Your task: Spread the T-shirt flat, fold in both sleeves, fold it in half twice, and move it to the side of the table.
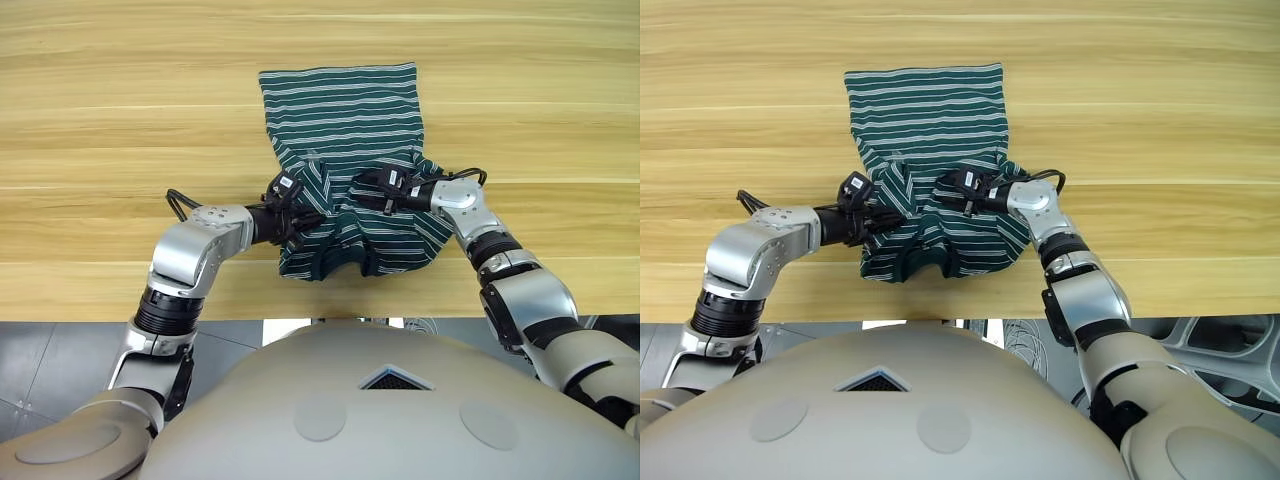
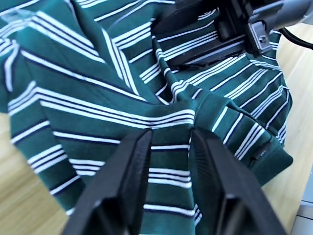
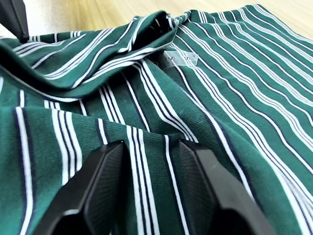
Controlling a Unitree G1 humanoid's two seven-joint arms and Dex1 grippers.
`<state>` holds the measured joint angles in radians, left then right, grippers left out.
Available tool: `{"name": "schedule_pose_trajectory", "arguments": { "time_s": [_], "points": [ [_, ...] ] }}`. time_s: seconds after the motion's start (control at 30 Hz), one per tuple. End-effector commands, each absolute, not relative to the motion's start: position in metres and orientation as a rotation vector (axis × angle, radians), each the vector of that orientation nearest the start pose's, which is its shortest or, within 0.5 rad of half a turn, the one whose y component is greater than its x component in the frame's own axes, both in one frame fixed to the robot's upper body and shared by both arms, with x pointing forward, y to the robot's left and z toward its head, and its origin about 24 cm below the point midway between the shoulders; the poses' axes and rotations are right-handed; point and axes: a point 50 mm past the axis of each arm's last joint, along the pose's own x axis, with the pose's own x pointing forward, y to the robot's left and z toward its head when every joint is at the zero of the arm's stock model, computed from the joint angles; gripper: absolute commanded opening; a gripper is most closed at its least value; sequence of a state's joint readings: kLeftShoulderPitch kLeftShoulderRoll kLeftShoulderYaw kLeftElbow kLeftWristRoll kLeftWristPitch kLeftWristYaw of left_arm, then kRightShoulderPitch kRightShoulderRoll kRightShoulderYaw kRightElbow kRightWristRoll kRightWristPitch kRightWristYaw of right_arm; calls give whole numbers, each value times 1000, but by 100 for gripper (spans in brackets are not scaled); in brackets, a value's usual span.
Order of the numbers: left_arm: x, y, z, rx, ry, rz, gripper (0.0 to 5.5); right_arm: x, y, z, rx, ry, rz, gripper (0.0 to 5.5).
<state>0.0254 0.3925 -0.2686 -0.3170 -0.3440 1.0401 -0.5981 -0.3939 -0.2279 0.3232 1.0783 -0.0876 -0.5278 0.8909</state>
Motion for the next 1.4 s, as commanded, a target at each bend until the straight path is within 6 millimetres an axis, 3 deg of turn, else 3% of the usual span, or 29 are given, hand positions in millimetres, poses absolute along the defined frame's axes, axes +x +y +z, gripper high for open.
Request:
{"name": "schedule_pose_trajectory", "arguments": {
  "time_s": [0.03, 0.2, 0.33, 0.47, 0.53, 0.63, 0.73, 0.83, 0.87, 1.0, 1.1, 1.27, 1.4],
  "points": [
    [189, 128, 14, -55, 903, -859, 204, 234, -142, -64, -411, 460, 1309, 208],
    [194, 129, 21, -54, 835, -849, 288, 220, -173, -57, -456, 462, 1406, 208],
    [230, 132, 45, -58, 673, -799, 355, 213, -195, -54, -496, 503, 1403, 208],
    [249, 123, 63, -97, 568, -799, 419, 236, -199, -38, -520, 395, 1269, 208],
    [262, 116, 79, -120, 493, -808, 454, 248, -197, -21, -445, 268, 1211, 208],
    [294, 108, 95, -115, 389, -842, 484, 248, -203, -1, -291, 122, 1197, 208],
    [330, 96, 76, -47, 407, -931, 484, 230, -225, 5, -164, 80, 1178, 208],
    [348, 92, 47, -14, 489, -902, 484, 200, -241, -8, -126, 174, 1189, 208],
    [350, 96, 34, 0, 535, -853, 484, 194, -250, -14, -129, 230, 1120, 208],
    [336, 117, -7, -22, 674, -730, 484, 165, -289, -19, -92, 326, 860, 208],
    [326, 117, -23, -51, 723, -709, 484, 148, -316, -14, -29, 338, 695, 208],
    [317, 109, -36, -73, 757, -665, 484, 115, -351, -8, 56, 365, 487, 208],
    [320, 108, -34, -107, 735, -606, 484, 111, -353, -22, 119, 503, 452, 208]
  ]
}}
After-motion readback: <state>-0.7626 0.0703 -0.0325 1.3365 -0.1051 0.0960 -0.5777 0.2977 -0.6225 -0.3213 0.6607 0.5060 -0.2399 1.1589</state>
